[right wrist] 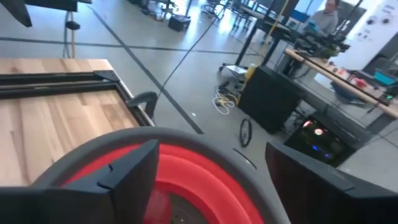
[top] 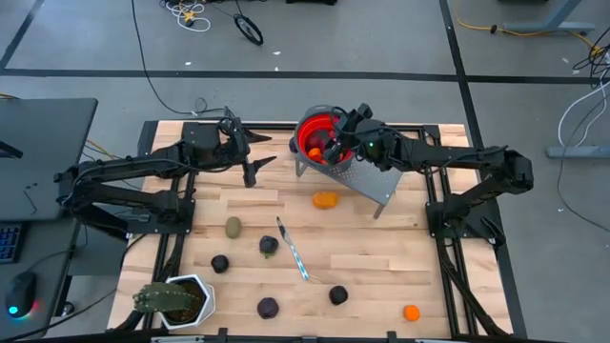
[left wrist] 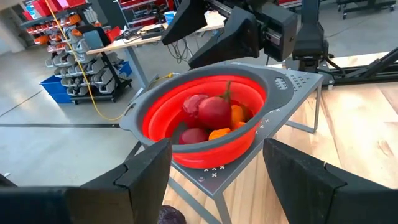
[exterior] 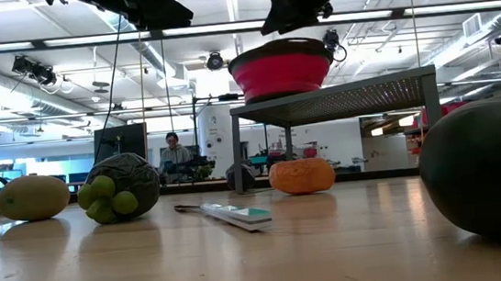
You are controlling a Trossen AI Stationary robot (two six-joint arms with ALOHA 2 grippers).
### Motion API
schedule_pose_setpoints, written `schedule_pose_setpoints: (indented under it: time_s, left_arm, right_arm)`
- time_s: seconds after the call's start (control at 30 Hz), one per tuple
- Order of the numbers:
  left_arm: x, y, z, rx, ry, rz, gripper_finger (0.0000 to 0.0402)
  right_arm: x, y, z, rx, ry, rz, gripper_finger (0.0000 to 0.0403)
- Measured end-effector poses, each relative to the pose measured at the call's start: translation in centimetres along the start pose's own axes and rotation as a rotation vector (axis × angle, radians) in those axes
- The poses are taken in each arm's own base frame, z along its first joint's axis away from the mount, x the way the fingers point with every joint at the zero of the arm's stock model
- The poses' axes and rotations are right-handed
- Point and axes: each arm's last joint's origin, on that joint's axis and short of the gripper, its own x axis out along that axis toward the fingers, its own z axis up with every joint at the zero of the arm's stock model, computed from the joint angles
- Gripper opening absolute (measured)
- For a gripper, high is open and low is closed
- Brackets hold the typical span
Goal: Pick & Place Fruit
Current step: Put the orange into the red strainer bowl
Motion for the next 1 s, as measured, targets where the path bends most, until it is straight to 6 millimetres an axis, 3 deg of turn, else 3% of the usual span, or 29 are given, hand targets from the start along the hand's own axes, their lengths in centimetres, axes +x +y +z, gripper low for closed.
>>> schedule_pose_setpoints:
  time_s: [0.13, 0.37, 0.6, 1.0]
  left_arm:
    - [0.0, 0.0, -0.1, 0.000, 0.004, -0.002, 0.0261]
    - [0.0, -0.1, -0.2, 0.009, 0.022, -0.006, 0.0261]
    - [0.1, 0.0, -0.1, -0.014, 0.003, -0.008, 0.0261]
    - [0.5, -0.3, 0.1, -0.056, -0.037, -0.084, 0.0261]
  right_arm:
    - [-1.2, 0.8, 0.5, -0.032, -0.018, 0.014, 0.0317]
    - [-6.8, 3.3, 0.4, -0.004, 0.064, 0.265, 0.0318]
    - [-12.3, 6.1, -2.4, 0.107, 0.459, 0.694, 0.0318]
    - [-19.7, 11.9, -5.8, 0.224, 0.924, 0.814, 0.0318]
